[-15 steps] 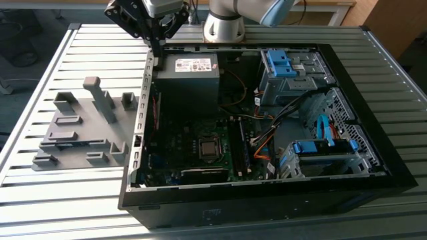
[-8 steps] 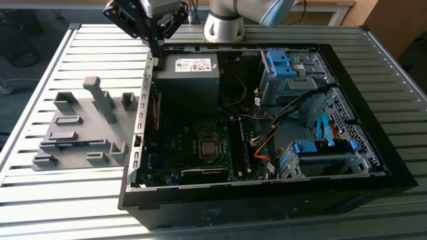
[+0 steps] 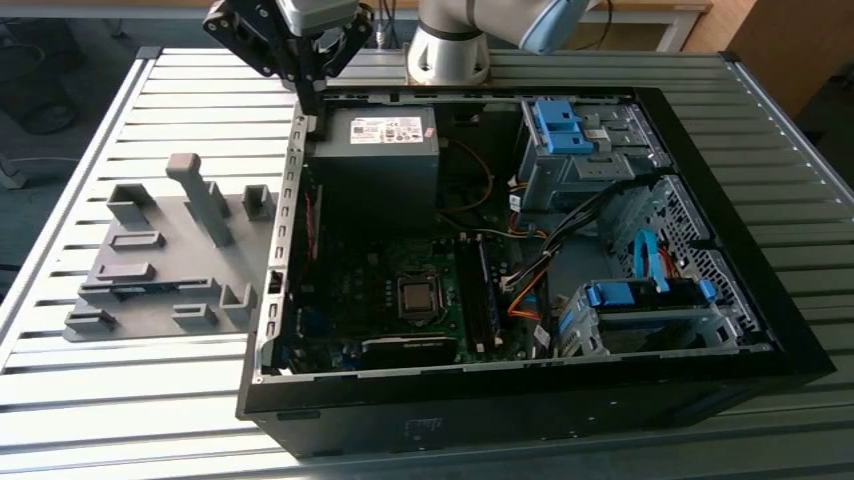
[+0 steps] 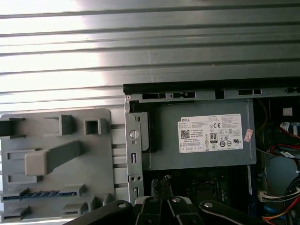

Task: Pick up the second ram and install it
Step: 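Reach for the second ram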

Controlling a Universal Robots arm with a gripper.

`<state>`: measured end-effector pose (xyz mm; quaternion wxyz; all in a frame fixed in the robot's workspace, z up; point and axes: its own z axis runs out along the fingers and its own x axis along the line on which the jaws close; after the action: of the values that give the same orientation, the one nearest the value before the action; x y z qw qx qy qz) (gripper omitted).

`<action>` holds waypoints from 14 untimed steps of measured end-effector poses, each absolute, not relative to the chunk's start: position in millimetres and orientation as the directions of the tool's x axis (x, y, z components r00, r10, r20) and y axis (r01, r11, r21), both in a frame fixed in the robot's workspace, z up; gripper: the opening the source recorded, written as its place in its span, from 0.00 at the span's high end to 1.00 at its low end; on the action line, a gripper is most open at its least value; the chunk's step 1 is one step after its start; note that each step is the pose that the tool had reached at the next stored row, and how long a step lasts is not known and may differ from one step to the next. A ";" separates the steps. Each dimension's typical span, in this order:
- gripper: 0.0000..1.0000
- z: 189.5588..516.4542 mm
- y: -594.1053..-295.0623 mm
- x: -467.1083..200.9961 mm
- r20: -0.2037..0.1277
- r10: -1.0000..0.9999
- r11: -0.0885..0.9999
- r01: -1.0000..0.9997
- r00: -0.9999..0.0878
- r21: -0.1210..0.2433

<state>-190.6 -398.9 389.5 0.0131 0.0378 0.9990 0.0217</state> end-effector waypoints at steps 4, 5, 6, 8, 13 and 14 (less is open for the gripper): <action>0.89 389.4 -398.9 -191.9 -0.025 0.076 0.996 0.075 -0.997 0.044; 0.89 389.4 -398.9 -192.3 -0.024 0.076 0.996 0.075 -0.997 0.044; 0.89 389.4 -398.9 -192.6 -0.024 0.076 0.996 0.075 -0.997 0.044; 0.89 389.3 -398.9 -193.3 -0.024 0.076 0.996 0.075 -0.997 0.044; 0.89 389.1 -398.9 -195.1 -0.024 0.076 0.996 0.075 -0.997 0.044; 0.89 389.1 -399.0 -195.6 -0.024 0.076 0.996 0.075 -0.997 0.044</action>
<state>-195.6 -399.0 389.1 0.0131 0.0379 0.9990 0.0217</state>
